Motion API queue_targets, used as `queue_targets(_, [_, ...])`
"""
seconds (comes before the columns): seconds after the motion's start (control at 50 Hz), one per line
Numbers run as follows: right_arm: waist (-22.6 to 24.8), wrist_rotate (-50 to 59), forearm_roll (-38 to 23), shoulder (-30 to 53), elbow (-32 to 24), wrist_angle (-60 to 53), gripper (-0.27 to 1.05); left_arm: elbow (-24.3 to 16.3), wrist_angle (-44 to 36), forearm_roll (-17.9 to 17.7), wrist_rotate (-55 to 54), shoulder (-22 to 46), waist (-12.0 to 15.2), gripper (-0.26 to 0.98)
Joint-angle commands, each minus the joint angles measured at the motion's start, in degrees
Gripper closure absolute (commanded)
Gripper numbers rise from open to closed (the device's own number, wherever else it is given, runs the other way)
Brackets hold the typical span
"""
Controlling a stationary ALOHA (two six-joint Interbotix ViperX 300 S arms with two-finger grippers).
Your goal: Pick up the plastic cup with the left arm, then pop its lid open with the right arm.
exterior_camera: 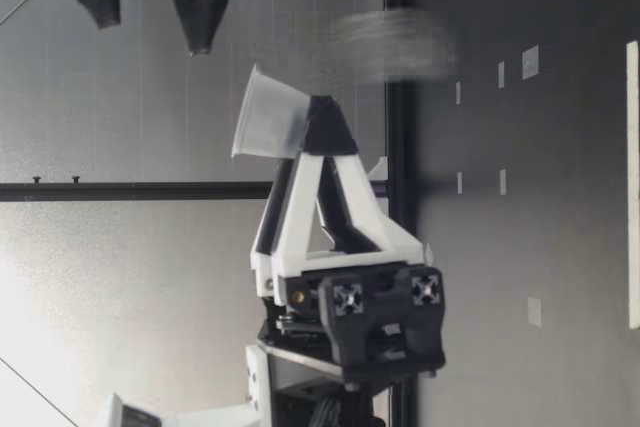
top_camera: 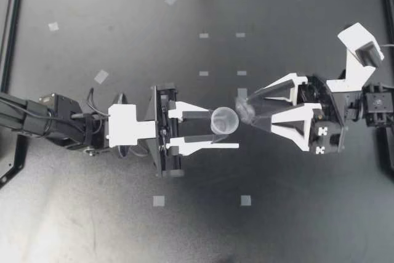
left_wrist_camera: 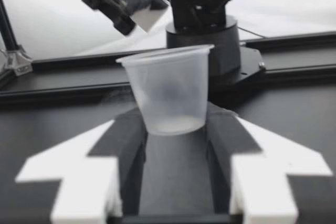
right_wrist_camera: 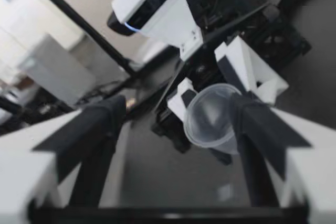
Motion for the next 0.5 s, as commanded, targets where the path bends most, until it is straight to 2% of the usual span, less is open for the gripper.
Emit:
queue_targets(0.0, [-0.5,-4.0,-0.2,-2.4,-0.6,0.8,0.01,-1.1,-0.3,0.1,0.0,-1.1,-0.2,0.55])
queue_targets(0.2, [-0.5,-14.9,-0.1,-4.4,1.1,1.1,0.01,-1.1,-0.3,0.1,-0.1,-1.2,-0.3,0.55])
queue_targets(0.48, [-0.5,-25.5,-0.3,-1.8,2.7,1.9,0.01,-1.1,-0.3,0.1,-0.1,-1.1,-0.4,0.55])
